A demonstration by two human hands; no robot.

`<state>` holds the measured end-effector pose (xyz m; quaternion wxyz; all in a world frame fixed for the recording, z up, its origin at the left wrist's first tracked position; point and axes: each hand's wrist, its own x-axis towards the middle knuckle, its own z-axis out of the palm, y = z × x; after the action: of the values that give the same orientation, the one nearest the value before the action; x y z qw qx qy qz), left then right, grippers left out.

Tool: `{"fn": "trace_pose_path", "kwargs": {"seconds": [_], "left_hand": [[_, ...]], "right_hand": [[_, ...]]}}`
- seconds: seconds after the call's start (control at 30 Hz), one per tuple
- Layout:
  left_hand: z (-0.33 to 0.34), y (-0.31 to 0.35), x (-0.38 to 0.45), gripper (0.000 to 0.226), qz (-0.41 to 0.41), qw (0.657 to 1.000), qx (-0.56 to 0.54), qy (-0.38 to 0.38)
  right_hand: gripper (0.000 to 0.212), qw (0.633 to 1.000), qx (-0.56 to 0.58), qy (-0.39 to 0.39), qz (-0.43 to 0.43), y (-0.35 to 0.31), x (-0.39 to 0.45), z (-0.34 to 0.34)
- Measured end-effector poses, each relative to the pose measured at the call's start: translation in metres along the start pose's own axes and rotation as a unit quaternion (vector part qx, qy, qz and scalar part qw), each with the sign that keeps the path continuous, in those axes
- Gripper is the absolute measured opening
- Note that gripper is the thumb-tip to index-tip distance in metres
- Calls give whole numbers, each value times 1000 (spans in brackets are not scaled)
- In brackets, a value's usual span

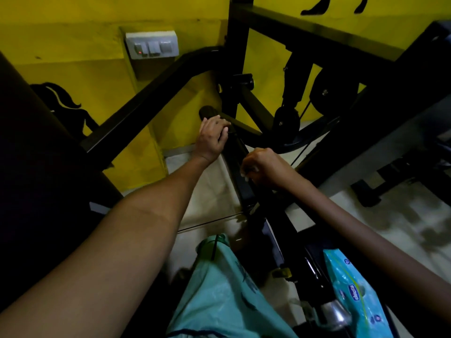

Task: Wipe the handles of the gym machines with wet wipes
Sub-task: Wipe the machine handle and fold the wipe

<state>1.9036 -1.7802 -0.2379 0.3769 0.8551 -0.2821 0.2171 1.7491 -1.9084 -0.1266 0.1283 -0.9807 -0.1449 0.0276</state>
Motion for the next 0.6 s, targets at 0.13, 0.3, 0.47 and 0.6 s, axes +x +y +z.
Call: {"fn": "trace_pose_path", "kwargs": {"seconds": [0.13,0.3,0.47,0.6], "left_hand": [[-13,3,3,55,-50,993,14,-108],[-27,15,8,40,-86,975,65,-194],[-35,34,11,40,-136,955,89,-249],[-42,56,1,47,-153,943,116,-273]], "right_hand": [[13,1000,-2,10,6,-1,-4,4],[14,1000,3,14,18,-2,-5,5],[17,999,14,6,28,-4,-8,0],[18,999,26,-7,31,-6,-15,-4]]}}
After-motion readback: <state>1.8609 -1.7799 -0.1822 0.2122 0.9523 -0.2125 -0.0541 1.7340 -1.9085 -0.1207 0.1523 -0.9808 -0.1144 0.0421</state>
